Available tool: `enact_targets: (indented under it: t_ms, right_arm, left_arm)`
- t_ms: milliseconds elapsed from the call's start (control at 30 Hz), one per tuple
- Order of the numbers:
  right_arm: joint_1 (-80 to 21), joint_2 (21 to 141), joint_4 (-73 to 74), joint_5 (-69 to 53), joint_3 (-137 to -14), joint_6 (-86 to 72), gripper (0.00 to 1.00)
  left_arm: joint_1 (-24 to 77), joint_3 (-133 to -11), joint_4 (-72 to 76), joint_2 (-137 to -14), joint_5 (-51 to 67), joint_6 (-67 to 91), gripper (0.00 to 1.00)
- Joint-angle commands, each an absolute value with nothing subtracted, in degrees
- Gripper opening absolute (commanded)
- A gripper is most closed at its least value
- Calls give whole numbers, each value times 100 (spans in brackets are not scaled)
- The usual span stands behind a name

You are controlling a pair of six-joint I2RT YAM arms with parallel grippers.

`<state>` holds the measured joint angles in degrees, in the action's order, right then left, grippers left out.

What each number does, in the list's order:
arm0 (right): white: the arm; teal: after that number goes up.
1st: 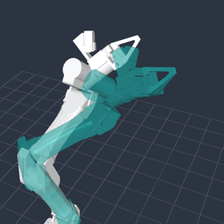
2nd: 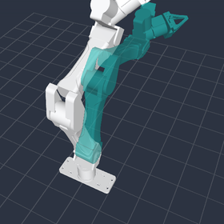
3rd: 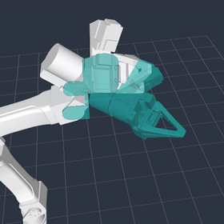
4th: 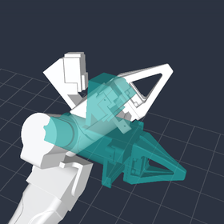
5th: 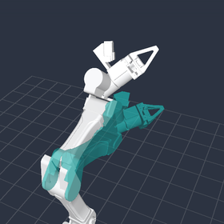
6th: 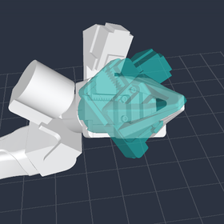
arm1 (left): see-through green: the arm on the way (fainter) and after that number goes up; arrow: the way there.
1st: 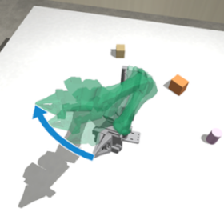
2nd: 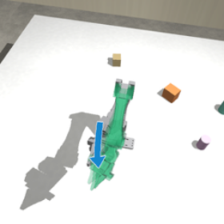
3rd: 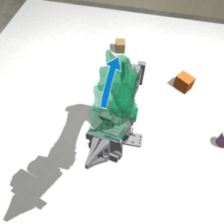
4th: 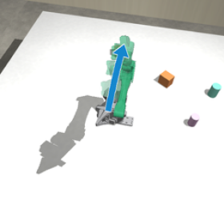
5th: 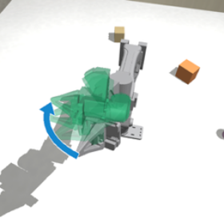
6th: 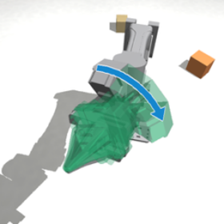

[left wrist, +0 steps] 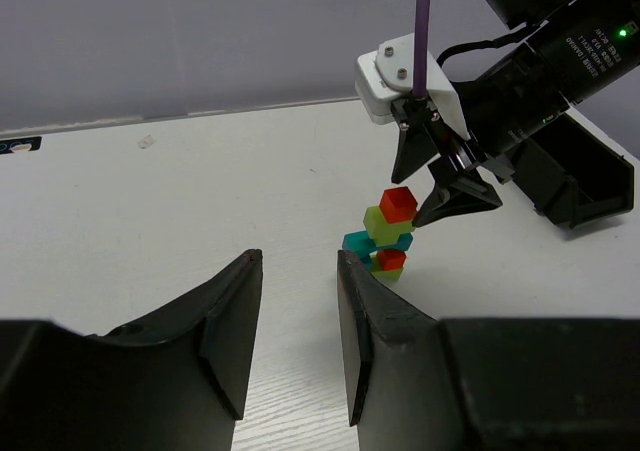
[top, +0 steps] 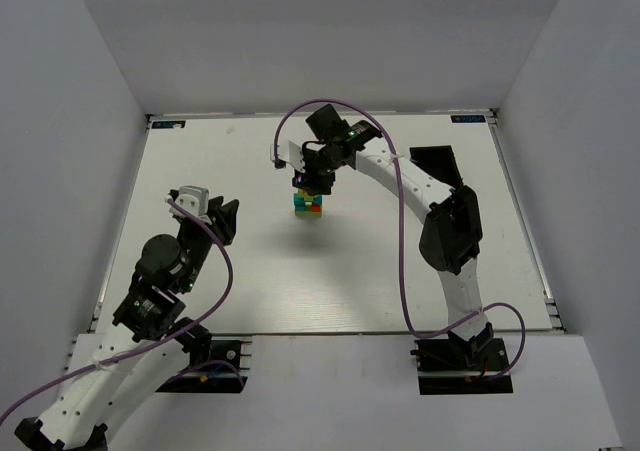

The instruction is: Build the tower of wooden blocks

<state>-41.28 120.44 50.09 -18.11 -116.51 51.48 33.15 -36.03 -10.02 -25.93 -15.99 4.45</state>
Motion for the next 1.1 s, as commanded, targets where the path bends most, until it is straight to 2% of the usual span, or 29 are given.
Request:
enact_targets:
  t_ms: [0, 67, 100, 133, 467, 733, 767, 900, 967, 1000, 1067]
  right_arm:
    - [-4148, 12015, 5019, -1846, -11795, 5185, 60]
    - [-4140, 11997, 5028, -1854, -11769, 5177, 71]
    - [-4140, 11971, 5019, -1872, -11769, 5177, 85]
    - [-4140, 11927, 4984, -1855, -11725, 5185, 90]
    - [-4122, 11532, 4694, -1793, -11356, 5159, 90]
    - [-4131, 10557, 4272, -1512, -10320, 5054, 90]
    - [-4131, 10451, 4158, -1477, -10197, 4949, 90]
    - [-4122, 9417, 3492, -1143, -9327, 4477, 90]
    - [-4122, 8661, 2850, -820, -8423, 3994, 90]
    - [-4105, 8448, 1925, -722, -7863, 3486, 90]
    - [-4122, 7537, 1286, -232, -6590, 2814, 90]
  left_arm:
    - [3296, -3577, -923, -2610, -1538, 413, 46]
    - [3296, -3577, -923, -2610, -1538, 413, 46]
    - [3296, -3577, -923, -2610, -1538, 413, 46]
    - [3296, -3577, -923, -2610, -1538, 413, 46]
    - [3296, -3577, -923, -2610, -1538, 413, 46]
    - [3296, -3577, -923, -2663, -1538, 413, 47]
    - [3296, -3577, -923, -2715, -1538, 413, 49]
    - [3296, -3577, -870, -2961, -1153, 308, 70]
    - [3296, -3691, -870, -3295, -705, 246, 86]
    - [3296, -3691, -948, -3435, -433, 185, 95]
    - [3296, -3840, -1072, -3856, -247, 185, 99]
